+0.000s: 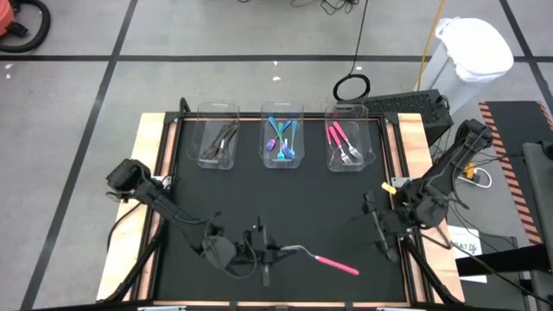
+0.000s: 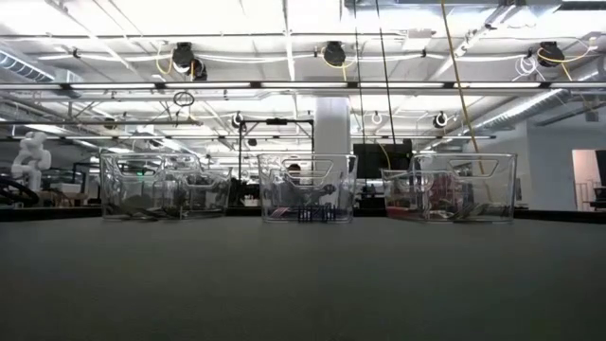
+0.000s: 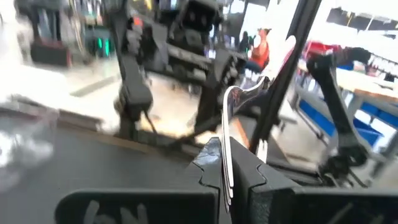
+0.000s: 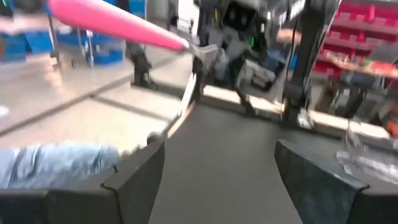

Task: Sort silverware by color (type)
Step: Put the pink fork into the right transparent bin

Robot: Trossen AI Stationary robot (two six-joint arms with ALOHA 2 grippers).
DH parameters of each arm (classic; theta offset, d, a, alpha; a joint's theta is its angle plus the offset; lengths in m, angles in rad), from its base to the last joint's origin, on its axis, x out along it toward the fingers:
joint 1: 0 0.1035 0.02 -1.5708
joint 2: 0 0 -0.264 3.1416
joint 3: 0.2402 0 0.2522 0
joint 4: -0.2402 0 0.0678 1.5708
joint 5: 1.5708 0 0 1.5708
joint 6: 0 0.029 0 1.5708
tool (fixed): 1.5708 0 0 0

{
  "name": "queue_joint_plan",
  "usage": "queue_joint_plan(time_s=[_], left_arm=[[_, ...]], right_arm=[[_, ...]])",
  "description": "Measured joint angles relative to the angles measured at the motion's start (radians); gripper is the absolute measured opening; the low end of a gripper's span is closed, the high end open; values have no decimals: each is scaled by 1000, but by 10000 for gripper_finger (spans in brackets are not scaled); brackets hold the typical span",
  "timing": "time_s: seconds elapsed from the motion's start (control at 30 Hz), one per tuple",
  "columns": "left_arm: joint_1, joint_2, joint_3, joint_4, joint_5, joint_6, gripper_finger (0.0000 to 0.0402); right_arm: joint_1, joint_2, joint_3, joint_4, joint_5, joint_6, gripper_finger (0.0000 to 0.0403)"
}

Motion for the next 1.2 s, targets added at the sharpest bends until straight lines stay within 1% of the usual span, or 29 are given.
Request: queue_joint_plan(time_s=[0.1,0.2,0.4,0.53,0.77,0.93,1.2], left_arm=[[16,-3,0,108,-1,112,5],[35,-6,0,163,9,168,5],[54,-1,0,208,12,250,5],[47,33,0,312,11,339,5],[38,114,0,485,4,459,5],[46,153,-1,576,2,483,5],[58,187,-1,601,2,483,5]], right_arm=[[0,0,0,122,-2,-62,302],[0,1,0,218,-4,-120,302],[0,12,0,263,-4,-148,302],[0,41,0,316,-3,-146,302],[0,138,0,492,-1,-204,302],[1,202,0,626,-4,-289,302],[8,248,0,702,-6,-395,302]])
